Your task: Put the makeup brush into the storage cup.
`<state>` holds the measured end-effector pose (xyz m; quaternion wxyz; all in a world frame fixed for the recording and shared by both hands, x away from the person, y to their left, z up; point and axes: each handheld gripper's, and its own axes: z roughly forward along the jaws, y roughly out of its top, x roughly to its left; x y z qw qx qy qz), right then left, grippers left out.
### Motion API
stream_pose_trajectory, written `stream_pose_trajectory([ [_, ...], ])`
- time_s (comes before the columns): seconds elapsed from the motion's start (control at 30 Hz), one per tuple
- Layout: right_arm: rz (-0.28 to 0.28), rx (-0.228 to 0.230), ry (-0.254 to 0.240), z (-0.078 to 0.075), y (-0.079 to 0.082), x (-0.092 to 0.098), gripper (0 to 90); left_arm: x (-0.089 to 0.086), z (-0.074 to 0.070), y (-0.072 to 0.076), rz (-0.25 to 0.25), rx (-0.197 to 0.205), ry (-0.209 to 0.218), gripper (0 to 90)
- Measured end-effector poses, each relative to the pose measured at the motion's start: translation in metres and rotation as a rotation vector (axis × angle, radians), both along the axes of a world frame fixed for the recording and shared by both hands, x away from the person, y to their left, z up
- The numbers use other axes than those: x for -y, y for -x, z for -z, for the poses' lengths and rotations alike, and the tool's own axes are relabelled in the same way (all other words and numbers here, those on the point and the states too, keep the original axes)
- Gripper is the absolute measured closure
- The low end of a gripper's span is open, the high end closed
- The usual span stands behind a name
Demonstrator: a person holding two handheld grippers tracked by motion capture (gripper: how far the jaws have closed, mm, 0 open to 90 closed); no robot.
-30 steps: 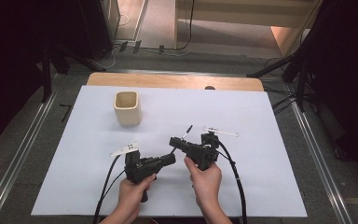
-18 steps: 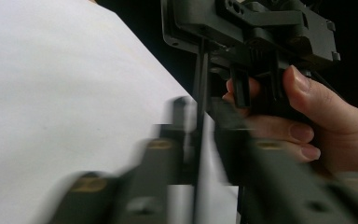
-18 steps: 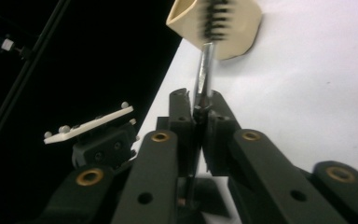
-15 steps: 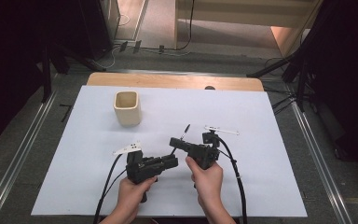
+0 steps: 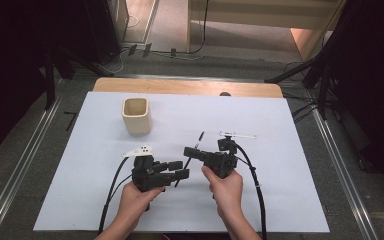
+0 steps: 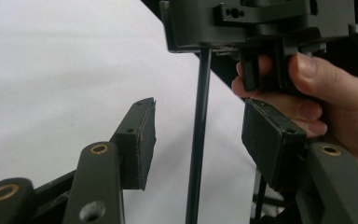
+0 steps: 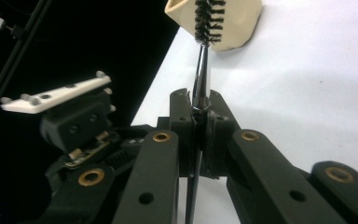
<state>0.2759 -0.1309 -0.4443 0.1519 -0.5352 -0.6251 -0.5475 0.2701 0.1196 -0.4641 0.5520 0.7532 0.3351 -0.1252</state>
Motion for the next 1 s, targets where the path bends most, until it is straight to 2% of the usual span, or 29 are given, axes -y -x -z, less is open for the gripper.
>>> stream_pose_trajectory([
  [0.13, -0.014, 0.012, 0.031, -0.001, -0.002, 0.001, 85.8, -0.001, -0.003, -0.003, 0.013, -0.021, -0.009, 44.7],
  [0.17, -0.020, 0.011, 0.032, -0.001, -0.003, 0.001, 85.7, -0.002, -0.003, -0.004, 0.019, -0.027, -0.005, 42.8],
  [0.2, -0.027, 0.010, 0.034, -0.001, -0.003, 0.001, 85.8, -0.001, -0.003, -0.005, 0.013, -0.041, -0.018, 32.9],
  [0.23, -0.030, 0.014, 0.043, -0.002, -0.004, 0.002, 85.7, -0.002, -0.003, -0.006, 0.023, -0.043, -0.035, 32.4],
  [0.3, -0.042, 0.017, 0.054, -0.001, -0.006, 0.003, 85.7, -0.002, -0.005, -0.008, 0.036, -0.035, -0.061, 32.5],
  [0.33, -0.050, 0.014, 0.057, -0.002, -0.006, 0.003, 85.8, -0.002, -0.005, -0.008, 0.036, -0.035, -0.061, 32.4],
  [0.43, -0.061, 0.011, 0.066, -0.001, -0.009, 0.006, 85.8, -0.003, -0.006, -0.012, 0.047, -0.021, -0.110, 32.4],
  [0.57, -0.075, 0.022, 0.077, 0.001, -0.011, 0.009, 85.8, -0.004, -0.006, -0.016, 0.053, -0.018, -0.123, 32.4],
  [0.63, -0.086, 0.026, 0.093, 0.001, -0.012, 0.010, 85.8, -0.005, -0.006, -0.018, 0.063, -0.013, -0.142, 32.4],
  [0.73, -0.105, 0.035, 0.109, 0.002, -0.014, 0.013, 85.8, -0.004, -0.005, -0.020, 0.081, -0.030, -0.157, 32.4],
  [0.87, -0.122, 0.052, 0.147, 0.003, -0.017, 0.017, 85.8, -0.004, -0.006, -0.023, 0.106, -0.017, -0.188, 32.4],
  [1.0, -0.137, 0.065, 0.155, 0.002, -0.020, 0.017, 85.8, -0.003, -0.005, -0.027, 0.126, -0.015, -0.211, 32.4],
])
